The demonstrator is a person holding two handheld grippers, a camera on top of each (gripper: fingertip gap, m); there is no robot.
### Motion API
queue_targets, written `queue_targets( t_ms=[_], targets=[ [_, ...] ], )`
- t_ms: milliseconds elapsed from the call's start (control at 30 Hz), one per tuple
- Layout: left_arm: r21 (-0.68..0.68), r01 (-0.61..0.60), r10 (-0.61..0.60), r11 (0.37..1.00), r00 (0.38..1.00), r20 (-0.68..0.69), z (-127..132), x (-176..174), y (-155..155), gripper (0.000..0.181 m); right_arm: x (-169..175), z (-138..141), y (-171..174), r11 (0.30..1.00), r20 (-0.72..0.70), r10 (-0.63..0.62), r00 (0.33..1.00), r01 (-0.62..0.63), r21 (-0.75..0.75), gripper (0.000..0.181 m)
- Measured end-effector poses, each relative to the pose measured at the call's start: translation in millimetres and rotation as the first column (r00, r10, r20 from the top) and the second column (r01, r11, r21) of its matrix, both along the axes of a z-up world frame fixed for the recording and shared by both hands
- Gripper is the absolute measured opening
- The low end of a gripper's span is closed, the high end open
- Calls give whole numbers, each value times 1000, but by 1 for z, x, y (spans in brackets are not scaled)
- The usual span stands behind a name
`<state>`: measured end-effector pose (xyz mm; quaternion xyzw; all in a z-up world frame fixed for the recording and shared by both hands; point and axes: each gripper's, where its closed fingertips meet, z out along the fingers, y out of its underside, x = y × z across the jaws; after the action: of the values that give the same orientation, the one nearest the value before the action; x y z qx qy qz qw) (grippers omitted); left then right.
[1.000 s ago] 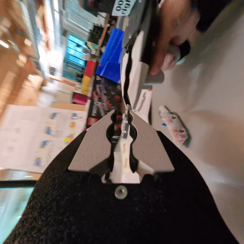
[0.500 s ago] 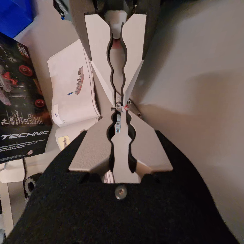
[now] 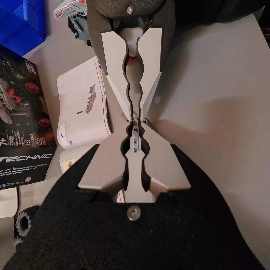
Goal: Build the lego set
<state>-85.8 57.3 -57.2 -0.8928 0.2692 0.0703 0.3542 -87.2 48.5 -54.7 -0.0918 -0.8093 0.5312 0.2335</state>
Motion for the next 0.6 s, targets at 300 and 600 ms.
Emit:
queue_targets(
  t_ms=[300,600],
  targets=[
    [36,-27,25,999,999,37,-18,-2,2,4,-2,-18,2,996,84,-33,996,25,91,5],
    [15,-79,77,997,995,70,-22,-4,3,4,-4,-23,3,992,81,-48,996,38,124,5]
  ],
)
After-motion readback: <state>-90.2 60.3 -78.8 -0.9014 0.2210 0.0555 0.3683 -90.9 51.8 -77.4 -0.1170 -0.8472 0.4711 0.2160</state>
